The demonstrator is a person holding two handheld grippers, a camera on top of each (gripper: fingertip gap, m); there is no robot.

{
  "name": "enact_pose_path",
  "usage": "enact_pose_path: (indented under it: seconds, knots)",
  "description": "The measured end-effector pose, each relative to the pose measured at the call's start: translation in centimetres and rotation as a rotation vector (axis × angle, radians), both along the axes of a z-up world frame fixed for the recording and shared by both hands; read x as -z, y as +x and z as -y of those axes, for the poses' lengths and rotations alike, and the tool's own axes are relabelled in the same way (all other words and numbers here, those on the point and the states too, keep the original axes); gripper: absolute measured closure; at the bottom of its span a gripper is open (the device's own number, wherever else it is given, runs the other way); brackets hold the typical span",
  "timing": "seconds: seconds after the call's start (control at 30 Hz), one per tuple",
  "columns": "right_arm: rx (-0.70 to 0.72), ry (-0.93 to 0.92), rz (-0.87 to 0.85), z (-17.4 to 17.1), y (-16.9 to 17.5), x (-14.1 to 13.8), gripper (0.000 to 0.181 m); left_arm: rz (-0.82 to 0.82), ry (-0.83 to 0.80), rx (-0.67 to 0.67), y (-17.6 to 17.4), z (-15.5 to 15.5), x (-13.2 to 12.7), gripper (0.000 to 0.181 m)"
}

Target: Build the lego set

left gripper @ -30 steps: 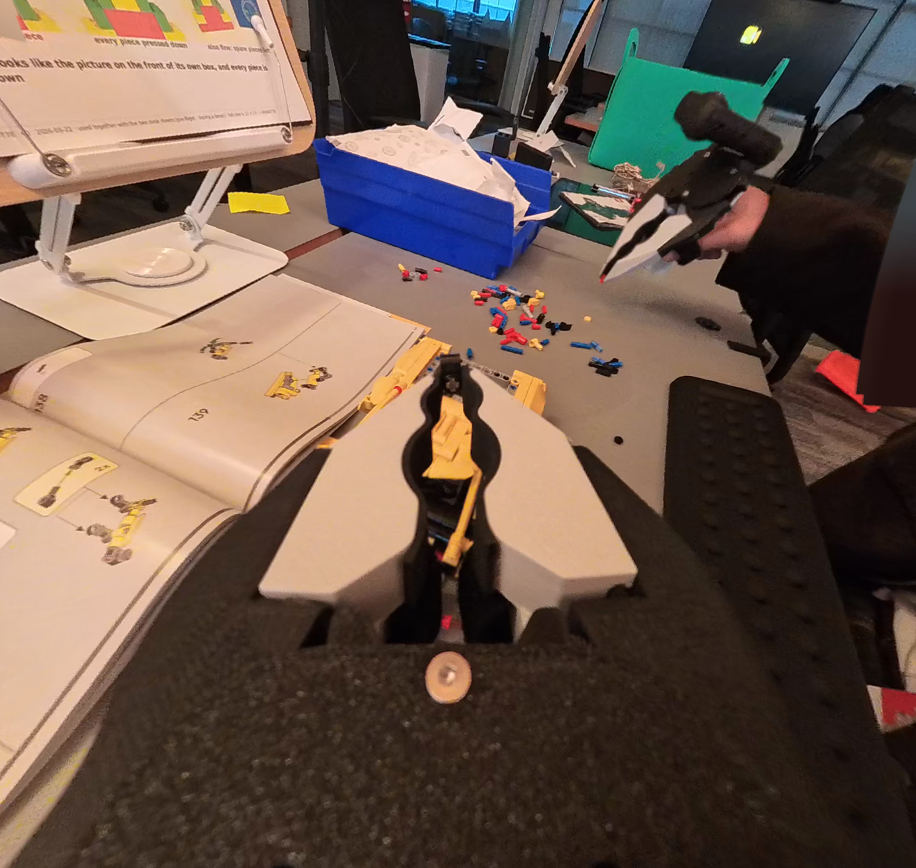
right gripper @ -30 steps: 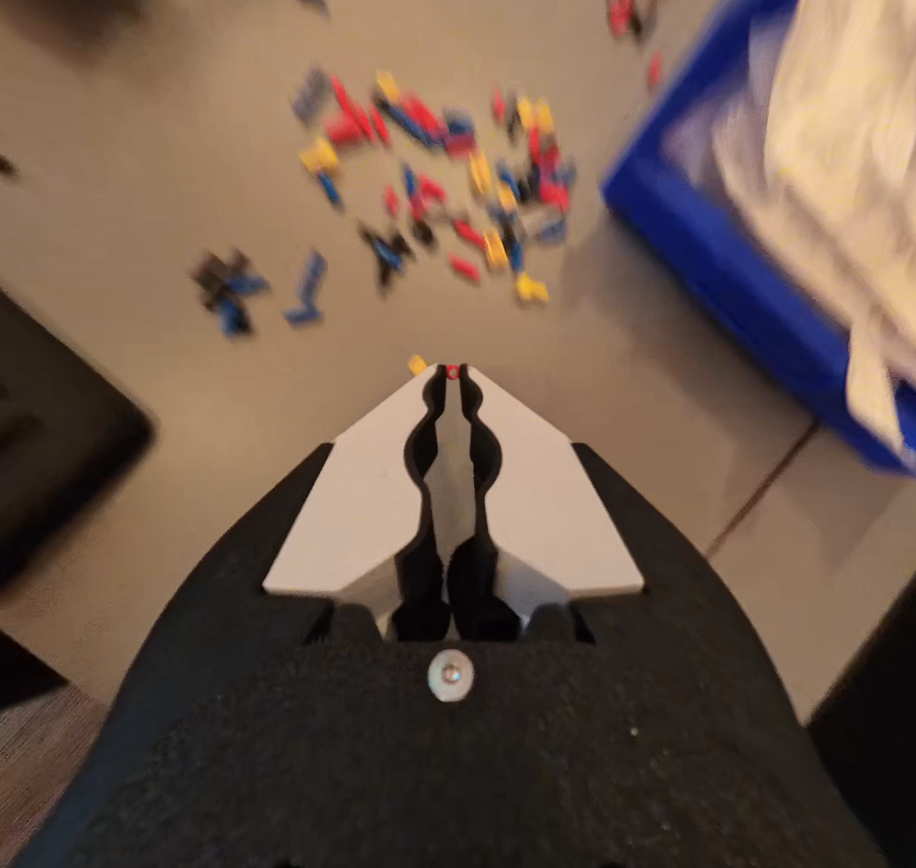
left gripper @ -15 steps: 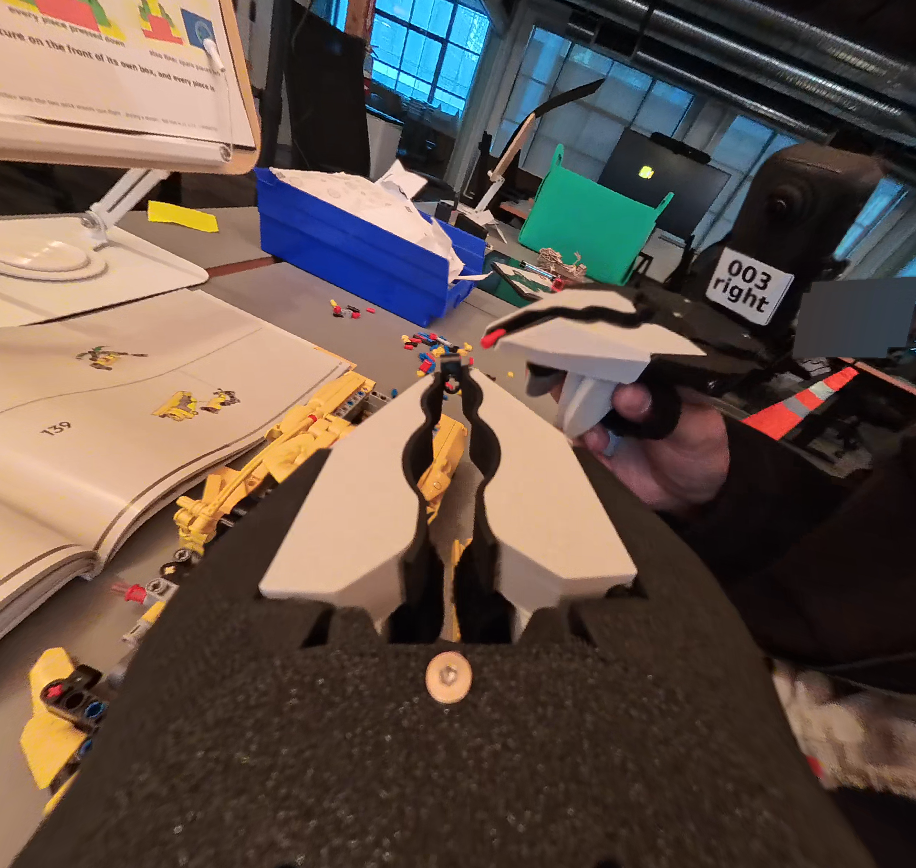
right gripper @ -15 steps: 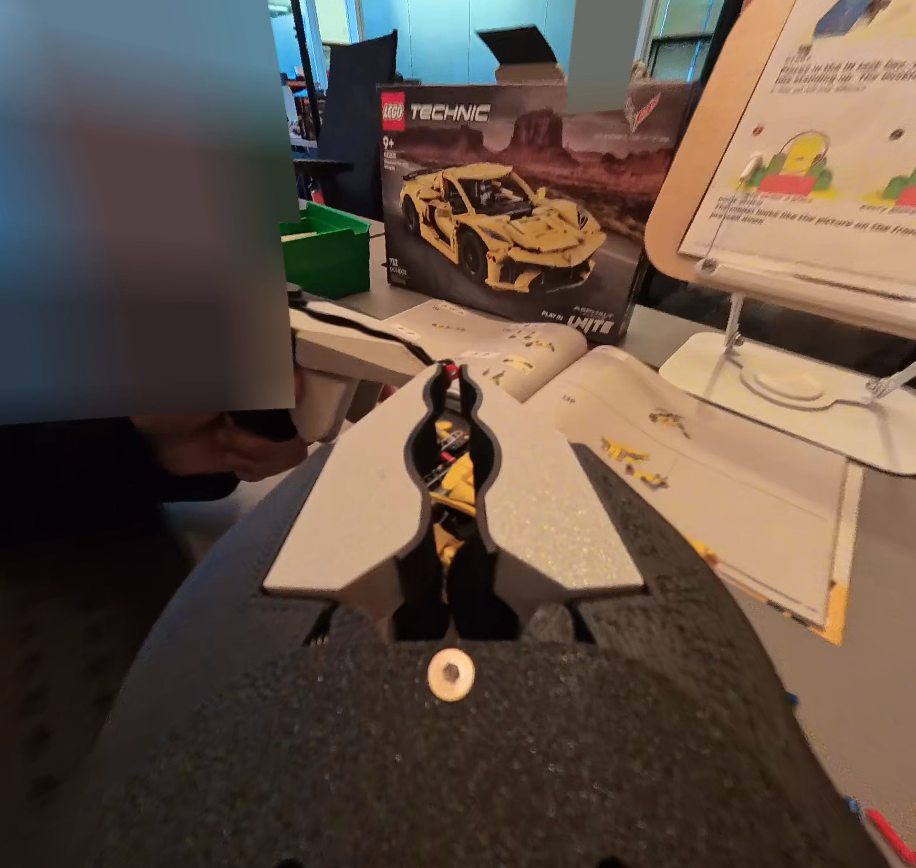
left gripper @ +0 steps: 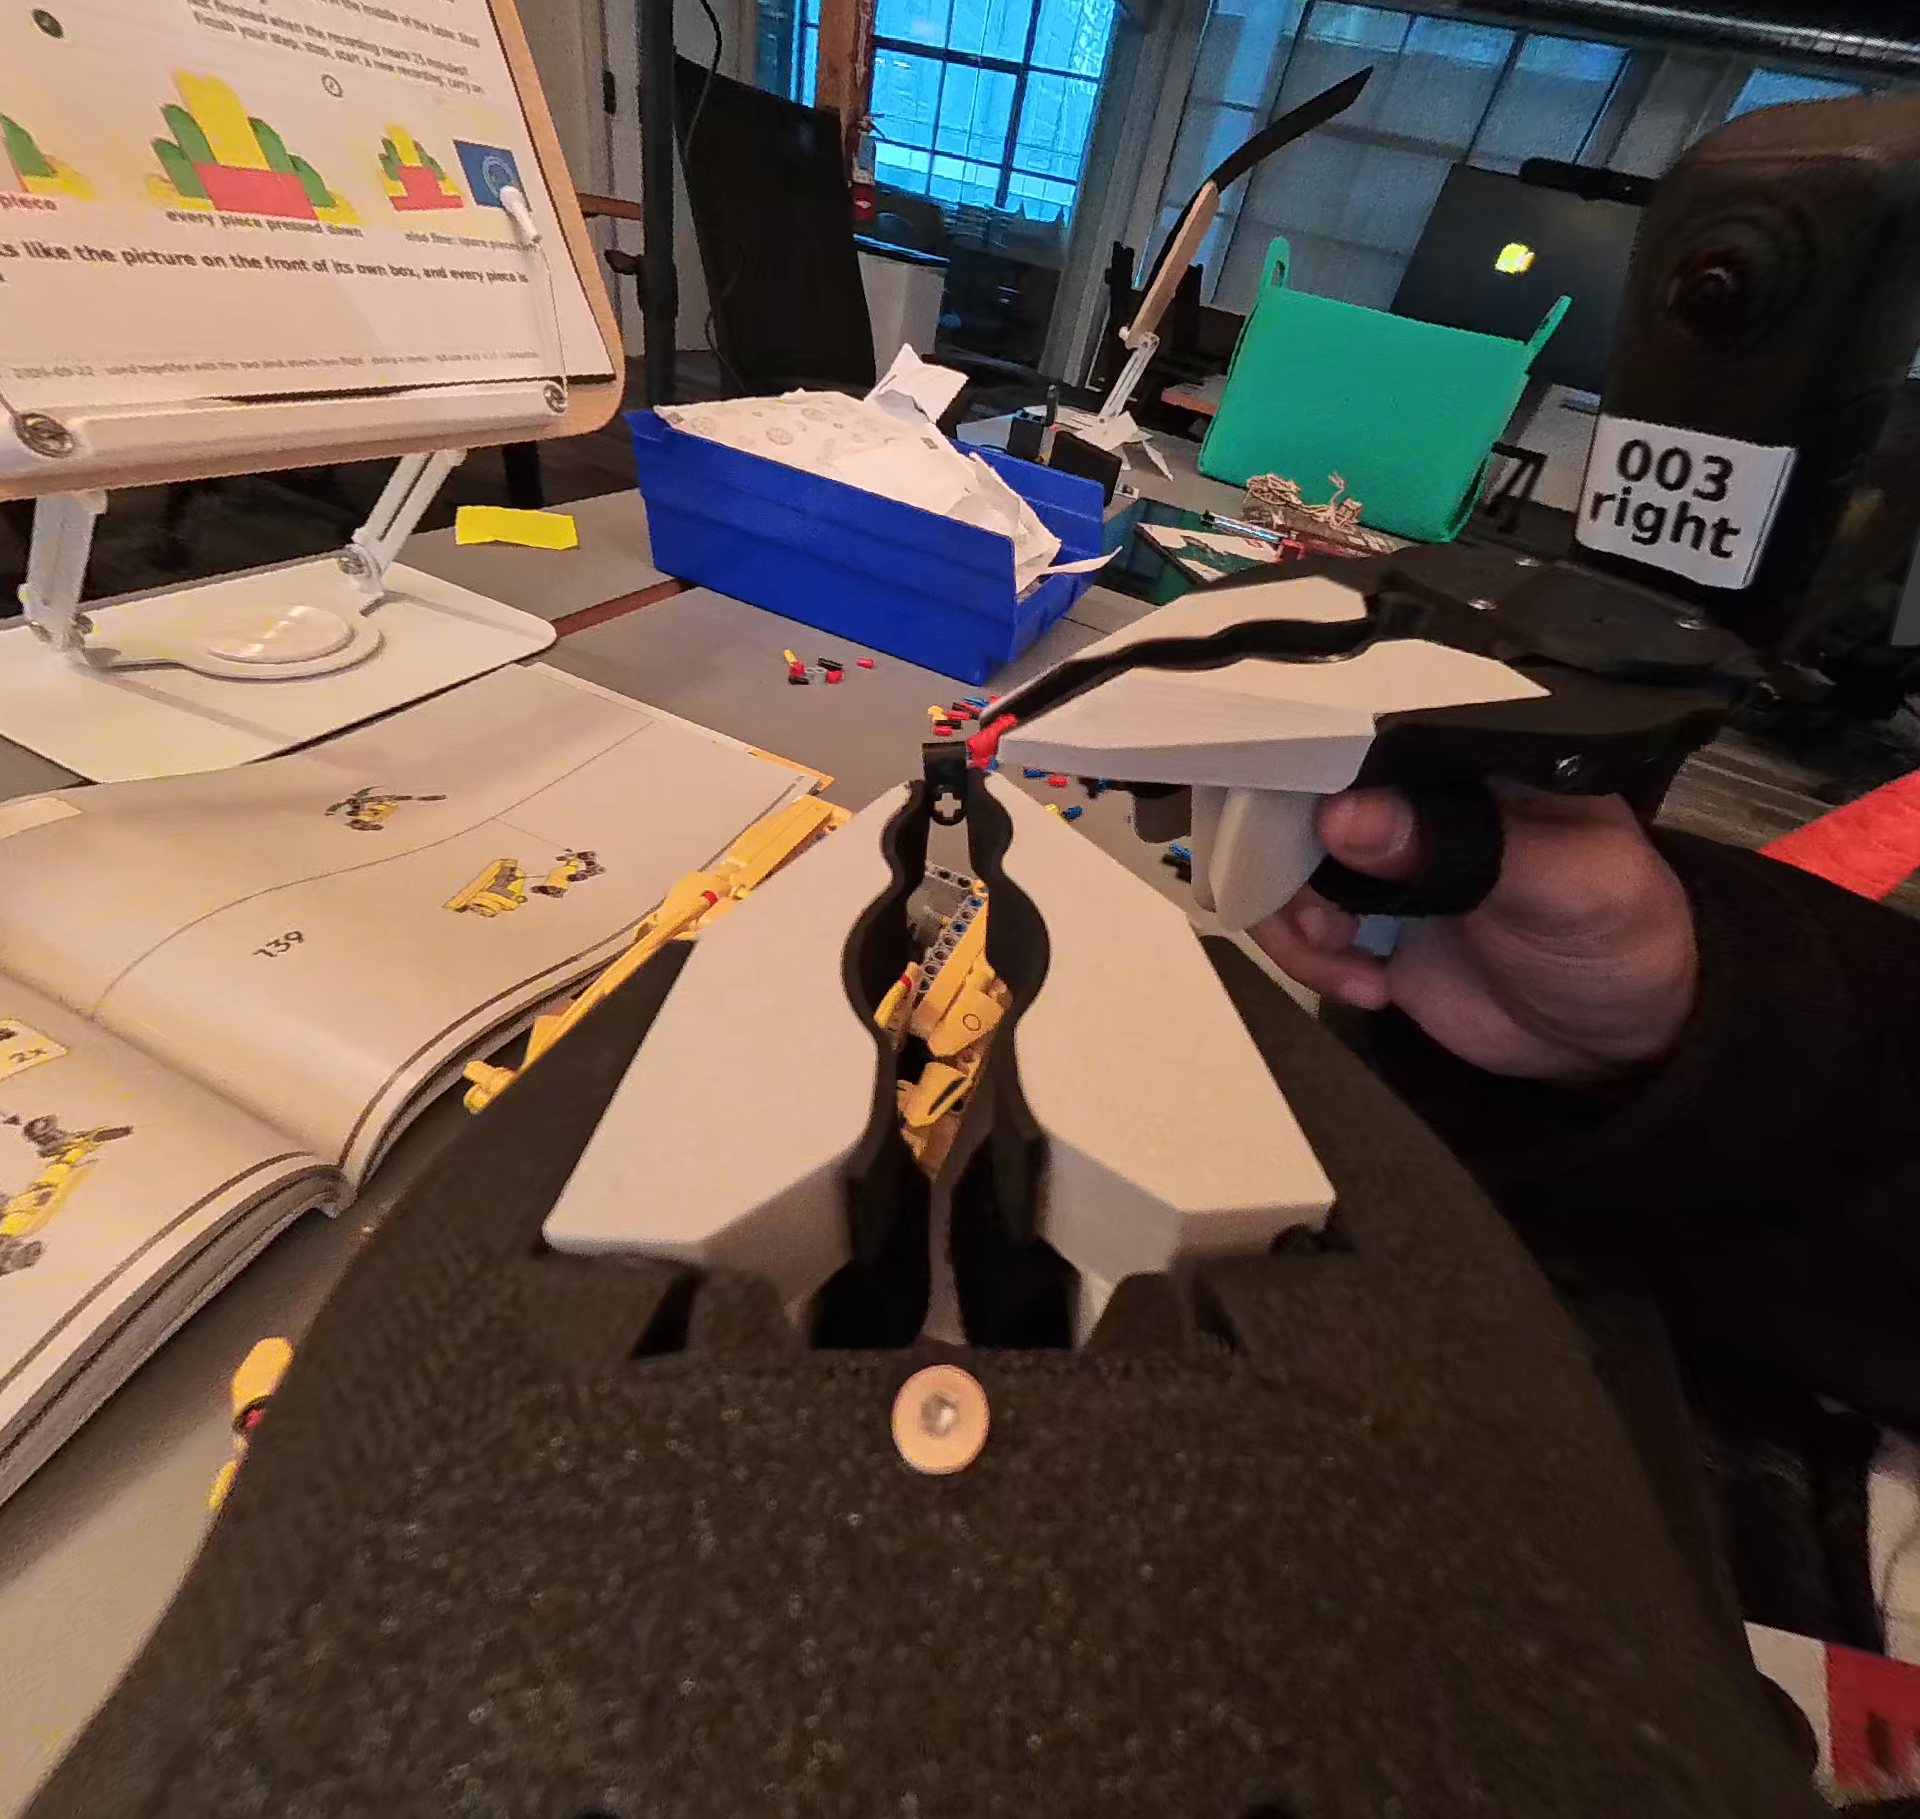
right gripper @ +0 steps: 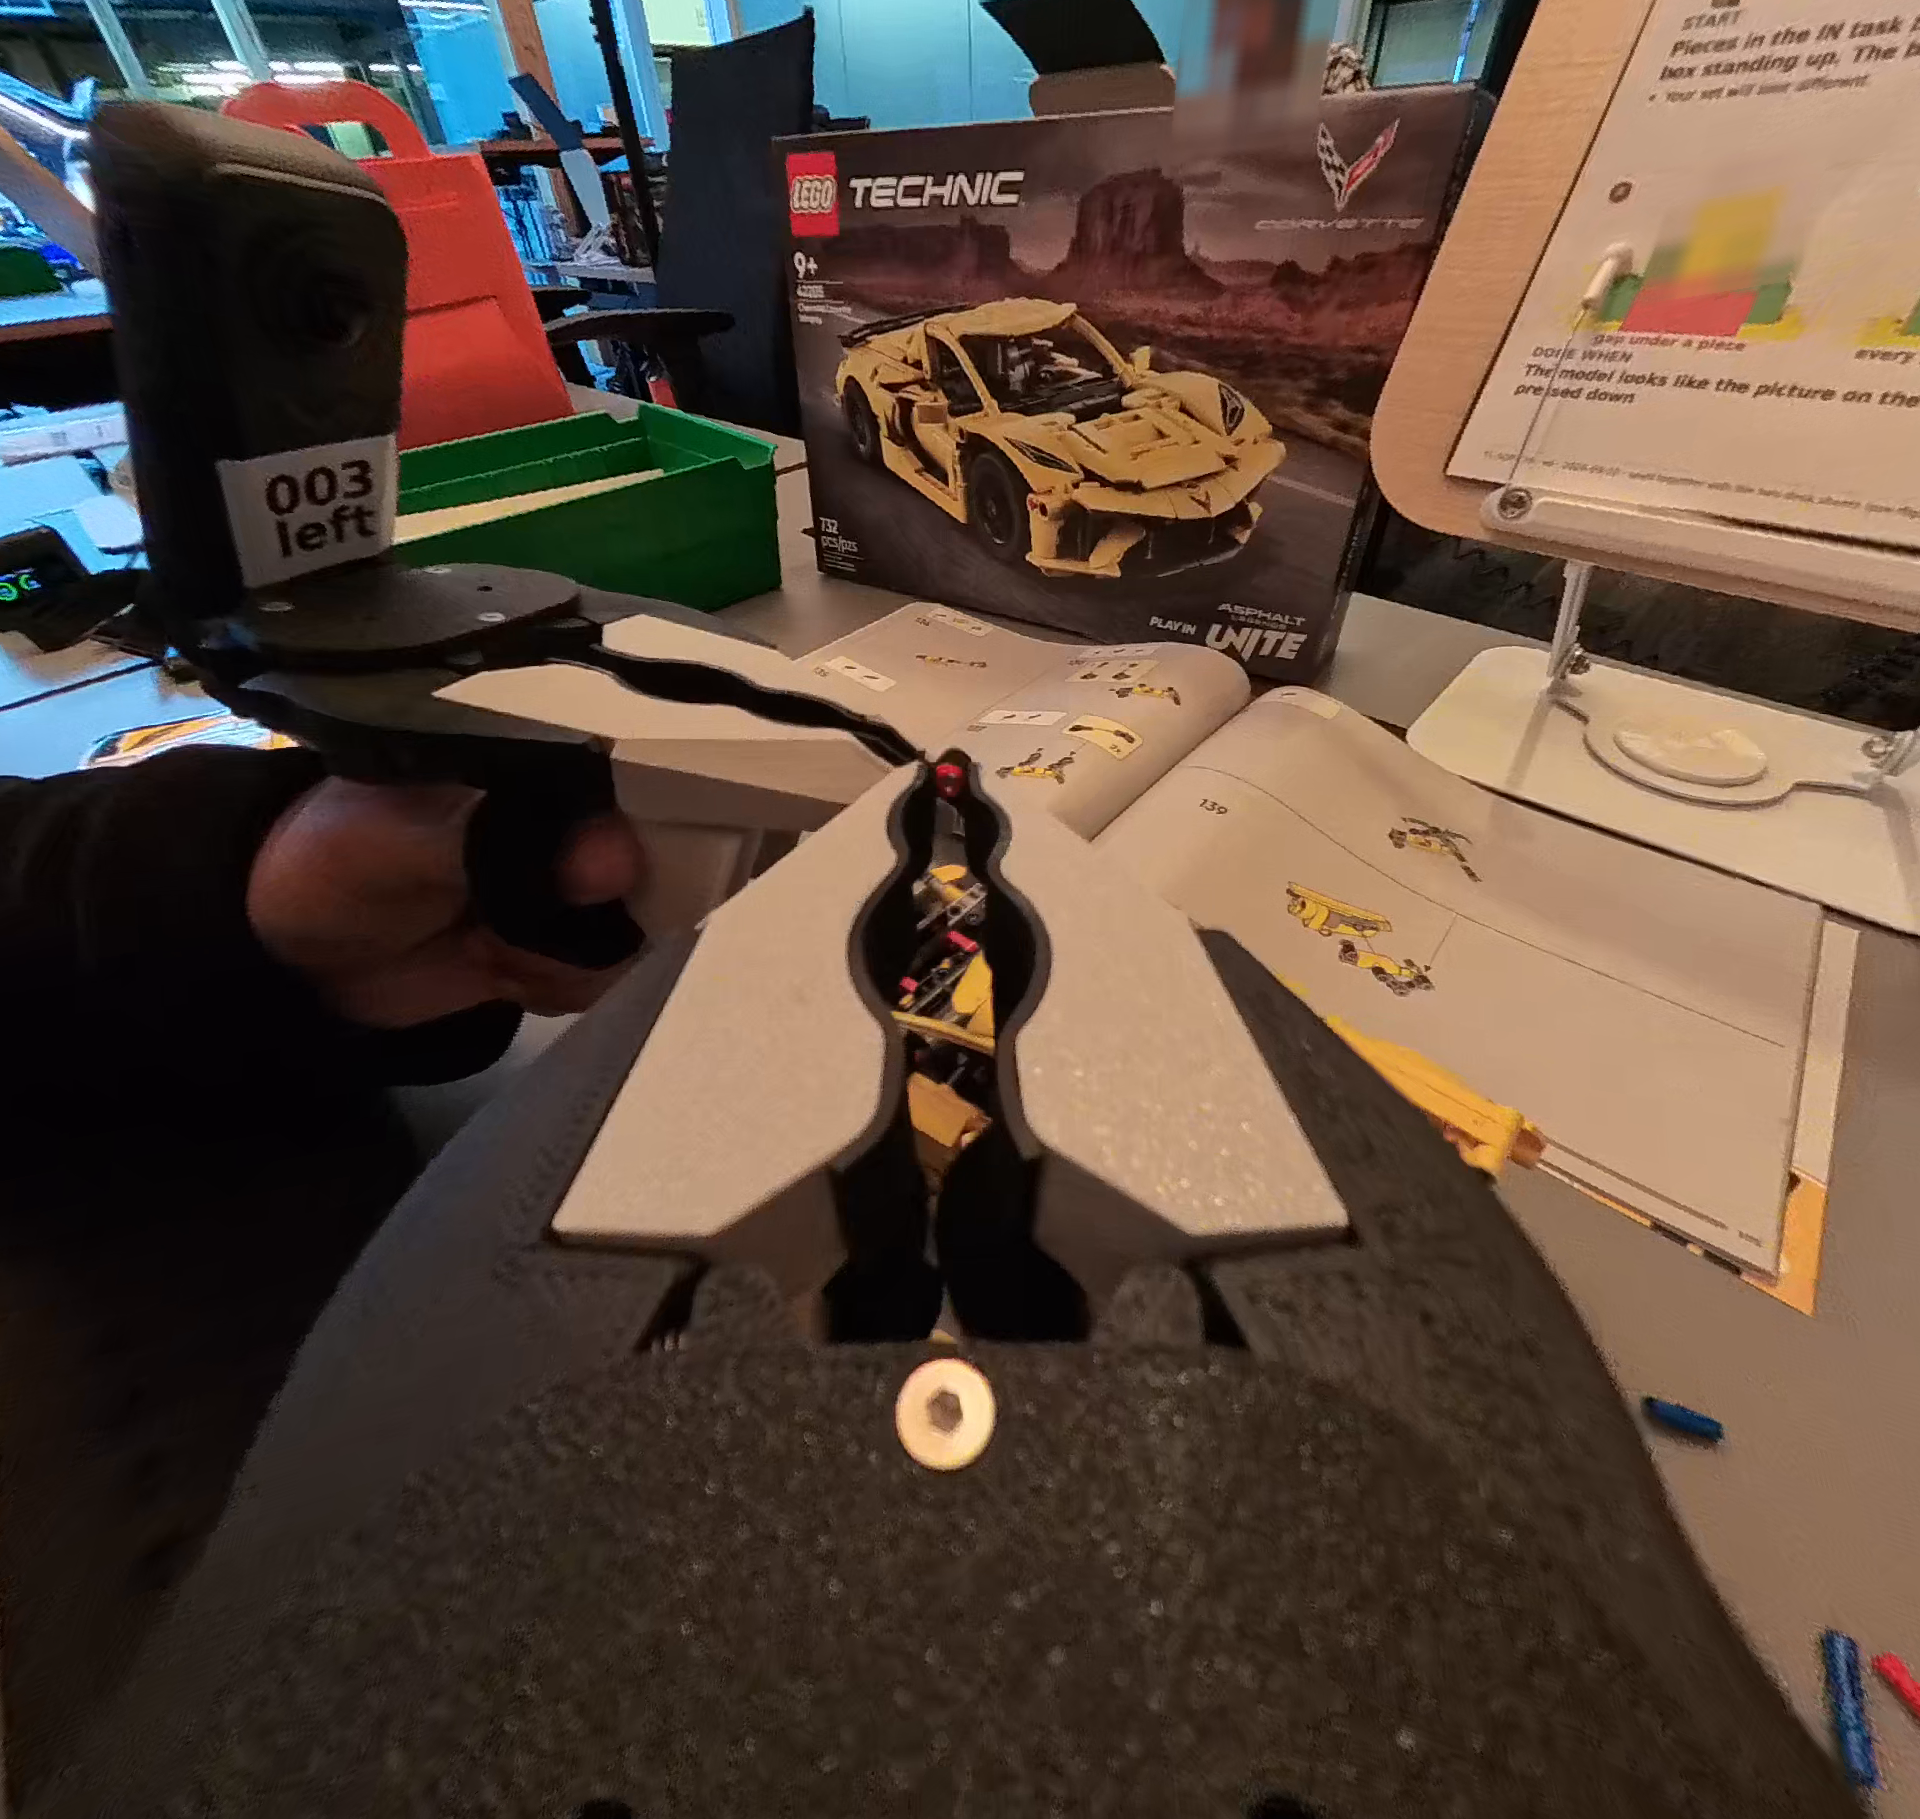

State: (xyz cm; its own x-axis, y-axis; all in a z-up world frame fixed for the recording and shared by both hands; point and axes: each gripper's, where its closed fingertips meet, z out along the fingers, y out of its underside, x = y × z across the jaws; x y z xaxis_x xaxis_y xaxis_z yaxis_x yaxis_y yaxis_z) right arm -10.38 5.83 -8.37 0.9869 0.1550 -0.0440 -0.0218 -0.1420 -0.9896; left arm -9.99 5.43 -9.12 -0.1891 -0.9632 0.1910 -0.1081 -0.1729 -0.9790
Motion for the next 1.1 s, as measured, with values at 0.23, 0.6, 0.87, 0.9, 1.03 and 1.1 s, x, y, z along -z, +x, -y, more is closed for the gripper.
enact_pose_path:
  seconds: [0.23,0.6,0.87,0.9,1.03,1.1]
  knots:
    - [-0.030,-0.016,-0.035,0.0,-0.1,0.0,0.178,0.007,0.053,-0.017,0.0,0.1,-0.1,0.175]
    - [-0.008,0.194,-0.045,-0.1,-0.5,-1.6,0.178,0.103,-0.165,-0.004,-0.3,0.0,-1.8,0.175]
    - [-0.019,0.202,-0.098,-0.3,-0.2,-0.9,0.178,0.086,0.151,-0.152,0.0,-0.4,-0.9,0.175]
    - [-0.024,0.205,-0.109,-0.3,-0.2,-0.9,0.178,0.086,0.207,-0.176,0.0,-0.4,-0.8,0.175]
    - [-0.054,0.227,-0.160,-0.3,-0.6,-1.0,0.178,0.110,0.252,-0.209,-0.2,-0.3,-1.1,0.175]
    - [-0.064,0.240,-0.168,-0.2,-0.7,-1.2,0.178,0.126,0.279,-0.218,-0.4,-0.2,-1.3,0.175]
